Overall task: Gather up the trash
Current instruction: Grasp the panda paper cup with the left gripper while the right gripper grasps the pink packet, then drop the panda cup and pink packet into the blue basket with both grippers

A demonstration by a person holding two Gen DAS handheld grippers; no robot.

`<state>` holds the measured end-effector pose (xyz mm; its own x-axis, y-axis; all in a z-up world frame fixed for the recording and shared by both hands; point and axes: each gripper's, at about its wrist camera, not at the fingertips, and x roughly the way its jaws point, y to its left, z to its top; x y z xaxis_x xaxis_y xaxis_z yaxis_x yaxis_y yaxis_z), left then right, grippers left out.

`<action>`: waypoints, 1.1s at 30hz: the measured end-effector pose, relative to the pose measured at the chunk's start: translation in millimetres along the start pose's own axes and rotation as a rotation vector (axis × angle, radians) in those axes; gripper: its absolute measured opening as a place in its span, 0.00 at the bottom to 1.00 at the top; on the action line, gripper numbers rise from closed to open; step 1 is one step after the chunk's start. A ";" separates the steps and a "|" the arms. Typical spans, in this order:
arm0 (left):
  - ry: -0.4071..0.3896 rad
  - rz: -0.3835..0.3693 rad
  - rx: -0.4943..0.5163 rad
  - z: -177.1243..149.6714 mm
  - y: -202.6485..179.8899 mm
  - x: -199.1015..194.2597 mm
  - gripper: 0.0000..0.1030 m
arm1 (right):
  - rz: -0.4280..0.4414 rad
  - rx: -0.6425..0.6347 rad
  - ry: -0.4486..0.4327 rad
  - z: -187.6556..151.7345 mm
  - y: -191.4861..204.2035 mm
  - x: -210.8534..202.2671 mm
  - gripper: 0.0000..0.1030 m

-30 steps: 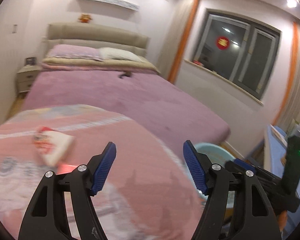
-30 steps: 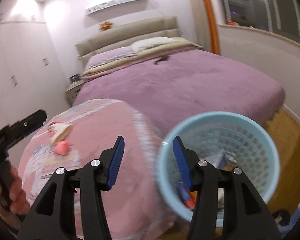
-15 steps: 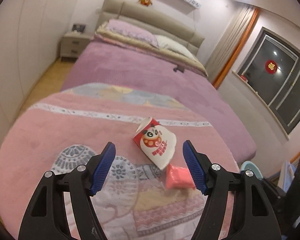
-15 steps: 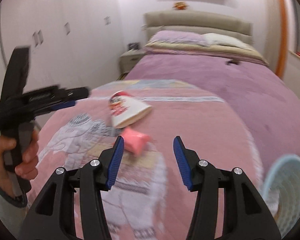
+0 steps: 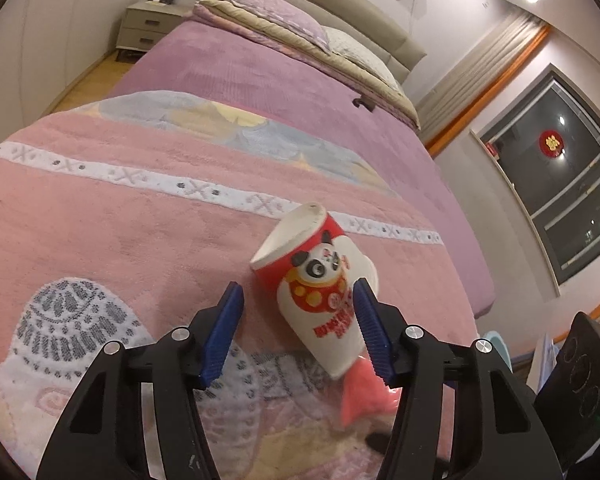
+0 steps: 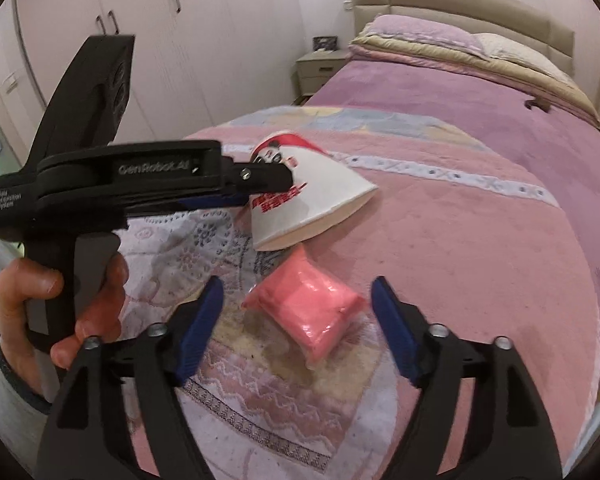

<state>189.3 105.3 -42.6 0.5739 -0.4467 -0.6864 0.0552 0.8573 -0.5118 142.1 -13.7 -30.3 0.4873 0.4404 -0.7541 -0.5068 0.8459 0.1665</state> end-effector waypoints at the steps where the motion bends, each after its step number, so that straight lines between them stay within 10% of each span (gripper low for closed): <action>1: -0.002 0.000 0.009 0.1 -0.4 0.9 0.51 | 0.009 -0.015 0.014 -0.6 2.6 3.2 0.75; 11: -0.005 0.037 0.049 19.7 -8.3 5.9 0.48 | -0.088 -0.060 0.024 1.3 16.2 15.7 0.73; 13: -0.004 0.045 0.055 21.5 -10.0 6.5 0.48 | -0.073 -0.077 0.034 -0.8 19.0 16.8 0.40; 26: 0.026 0.100 0.066 8.8 -21.2 22.5 0.64 | -0.177 -0.027 -0.085 -50.1 18.3 -48.7 0.37; 33: -0.027 0.196 0.118 5.0 -37.5 27.3 0.53 | -0.214 0.079 -0.134 -63.2 -11.1 -78.2 0.37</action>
<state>207.0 62.2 -39.6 0.6048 -0.2629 -0.7517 0.0346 0.9517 -0.3051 64.7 -76.6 -13.4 0.6696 0.2808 -0.6876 -0.3277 0.9425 0.0658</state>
